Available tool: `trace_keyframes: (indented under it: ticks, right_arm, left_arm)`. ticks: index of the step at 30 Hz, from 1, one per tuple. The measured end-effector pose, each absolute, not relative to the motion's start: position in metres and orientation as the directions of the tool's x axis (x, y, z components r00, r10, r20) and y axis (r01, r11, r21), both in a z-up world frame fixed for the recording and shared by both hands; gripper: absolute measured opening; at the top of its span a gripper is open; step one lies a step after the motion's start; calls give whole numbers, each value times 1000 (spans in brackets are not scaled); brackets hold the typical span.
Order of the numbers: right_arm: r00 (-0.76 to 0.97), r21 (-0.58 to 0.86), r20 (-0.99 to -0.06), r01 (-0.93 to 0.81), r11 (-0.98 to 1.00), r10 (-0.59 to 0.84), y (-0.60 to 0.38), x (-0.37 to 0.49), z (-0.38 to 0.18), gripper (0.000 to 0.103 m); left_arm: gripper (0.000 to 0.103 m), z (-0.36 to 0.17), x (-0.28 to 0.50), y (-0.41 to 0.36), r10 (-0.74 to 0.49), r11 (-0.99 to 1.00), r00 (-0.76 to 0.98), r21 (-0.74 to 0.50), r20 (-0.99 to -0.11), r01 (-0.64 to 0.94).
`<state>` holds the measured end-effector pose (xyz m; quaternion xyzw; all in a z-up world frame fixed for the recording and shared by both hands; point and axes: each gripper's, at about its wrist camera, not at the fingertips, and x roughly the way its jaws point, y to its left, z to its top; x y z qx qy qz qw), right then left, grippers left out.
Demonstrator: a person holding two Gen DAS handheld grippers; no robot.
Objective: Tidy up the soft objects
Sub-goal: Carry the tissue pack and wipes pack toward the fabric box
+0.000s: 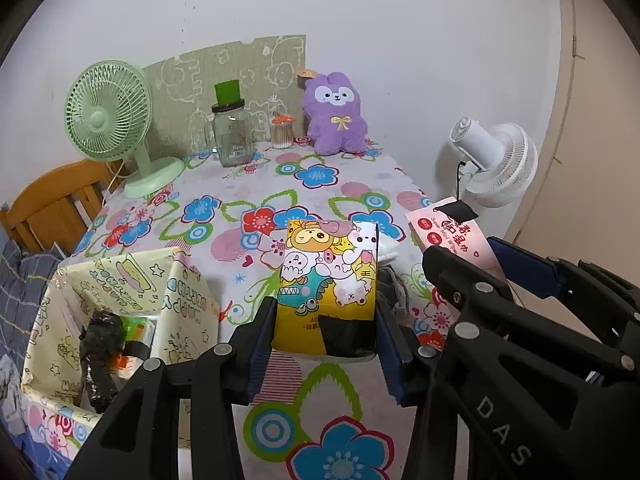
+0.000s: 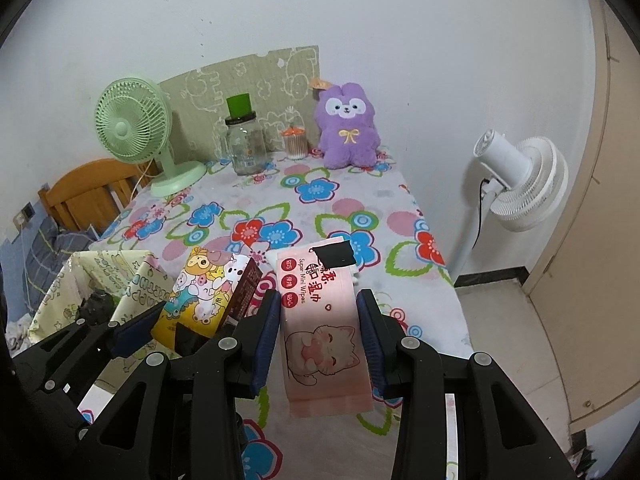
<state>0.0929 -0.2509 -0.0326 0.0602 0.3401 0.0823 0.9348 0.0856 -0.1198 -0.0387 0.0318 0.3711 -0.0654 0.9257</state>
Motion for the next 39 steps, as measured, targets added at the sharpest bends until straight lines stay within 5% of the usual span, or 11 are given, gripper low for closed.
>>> trace_keyframes:
  ticks: [39]
  right_arm:
    - [765,130,-589,-230,964,262,-170,82,15,42]
  left_arm:
    - [49,-1,70,-39,-58,991,764,53,-643,119]
